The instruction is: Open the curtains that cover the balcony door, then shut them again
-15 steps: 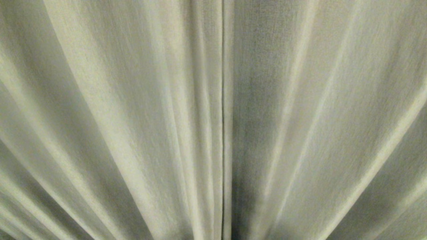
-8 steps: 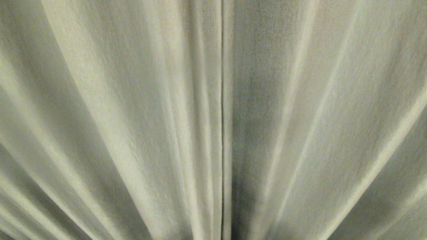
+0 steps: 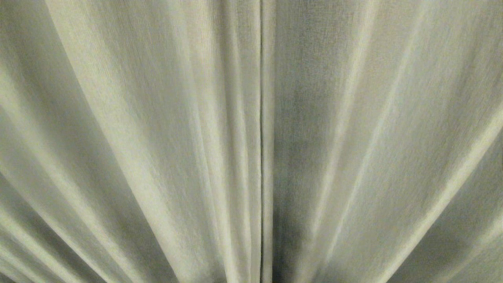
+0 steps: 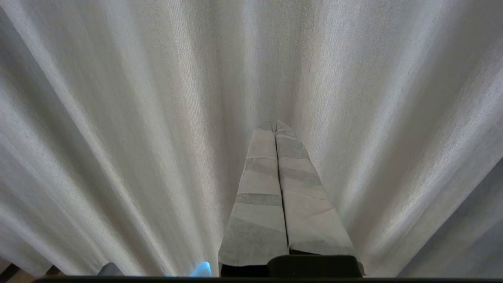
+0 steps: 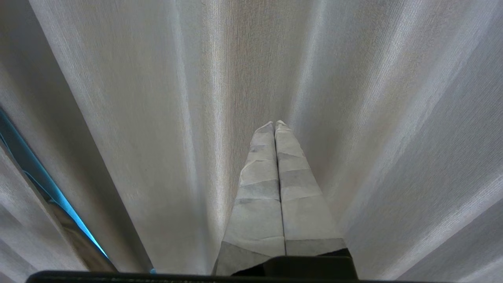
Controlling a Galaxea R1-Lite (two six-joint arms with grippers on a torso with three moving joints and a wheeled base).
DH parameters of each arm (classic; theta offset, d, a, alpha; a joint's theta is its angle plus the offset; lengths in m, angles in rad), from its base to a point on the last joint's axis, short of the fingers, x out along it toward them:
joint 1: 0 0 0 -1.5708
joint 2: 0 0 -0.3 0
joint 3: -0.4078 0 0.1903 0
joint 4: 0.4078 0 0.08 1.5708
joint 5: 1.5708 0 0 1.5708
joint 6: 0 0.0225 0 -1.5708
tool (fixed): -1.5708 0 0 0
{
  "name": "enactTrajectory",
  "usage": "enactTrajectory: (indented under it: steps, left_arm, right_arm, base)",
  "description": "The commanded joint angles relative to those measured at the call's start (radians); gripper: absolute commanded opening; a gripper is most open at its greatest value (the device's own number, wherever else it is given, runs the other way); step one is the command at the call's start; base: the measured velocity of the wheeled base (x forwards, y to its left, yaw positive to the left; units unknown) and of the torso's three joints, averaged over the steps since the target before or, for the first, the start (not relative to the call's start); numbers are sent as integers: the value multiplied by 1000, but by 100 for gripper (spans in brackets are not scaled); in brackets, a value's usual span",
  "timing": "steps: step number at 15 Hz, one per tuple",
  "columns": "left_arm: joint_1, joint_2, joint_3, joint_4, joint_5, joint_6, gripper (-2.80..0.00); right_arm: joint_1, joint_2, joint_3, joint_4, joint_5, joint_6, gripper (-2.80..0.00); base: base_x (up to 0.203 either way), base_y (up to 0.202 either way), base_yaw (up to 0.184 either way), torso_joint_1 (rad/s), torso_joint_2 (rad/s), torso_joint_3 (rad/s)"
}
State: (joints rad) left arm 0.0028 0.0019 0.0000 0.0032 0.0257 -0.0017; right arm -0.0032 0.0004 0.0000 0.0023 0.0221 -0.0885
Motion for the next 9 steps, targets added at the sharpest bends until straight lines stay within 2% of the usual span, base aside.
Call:
enactTrajectory:
  steps: [1, 6, 9]
  left_arm:
    - [0, 0, 0, 0, 0, 0, -280]
    - [0, 0, 0, 0, 0, 0, -280]
    - [0, 0, 0, 0, 0, 0, -280]
  right_arm:
    - [0, 0, -1, 1, -1, 1, -280]
    - [0, 0, 0, 1, -1, 0, -280]
    - [0, 0, 0, -1, -4, 42, -280]
  base:
    - [0, 0, 0, 0, 0, 0]
    - [0, 0, 0, 0, 0, 0]
    - [0, 0, 0, 0, 0, 0]
